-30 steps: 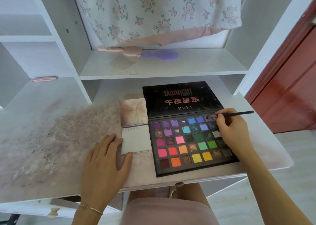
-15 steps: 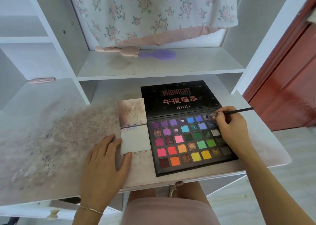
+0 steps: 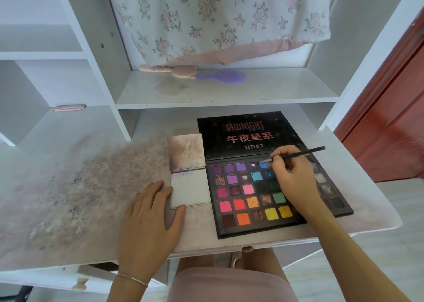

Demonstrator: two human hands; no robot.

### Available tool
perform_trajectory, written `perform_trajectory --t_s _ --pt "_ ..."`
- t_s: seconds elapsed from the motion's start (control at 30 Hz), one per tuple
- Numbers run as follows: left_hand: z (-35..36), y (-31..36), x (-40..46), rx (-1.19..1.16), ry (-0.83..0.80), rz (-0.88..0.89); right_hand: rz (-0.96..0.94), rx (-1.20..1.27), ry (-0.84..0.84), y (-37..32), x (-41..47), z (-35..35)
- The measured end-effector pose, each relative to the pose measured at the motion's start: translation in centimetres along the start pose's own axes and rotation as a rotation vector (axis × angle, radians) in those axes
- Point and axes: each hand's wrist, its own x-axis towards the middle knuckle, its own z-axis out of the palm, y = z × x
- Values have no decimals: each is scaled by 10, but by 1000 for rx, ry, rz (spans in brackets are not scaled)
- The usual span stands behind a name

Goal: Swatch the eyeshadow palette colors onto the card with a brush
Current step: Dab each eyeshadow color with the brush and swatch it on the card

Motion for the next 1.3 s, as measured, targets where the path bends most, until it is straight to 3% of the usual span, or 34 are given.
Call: perform_trajectory --t_s 0.2,0.4,1.3 --pt "0 0 0 -24 0 -6 -64 153 -154 -25 -5 49" --pt "-1 1 -1 -11 17 3 -67 112 -257 -32 -2 81" --pt "2 0 -1 -5 48 9 -45 97 -313 -30 0 85"
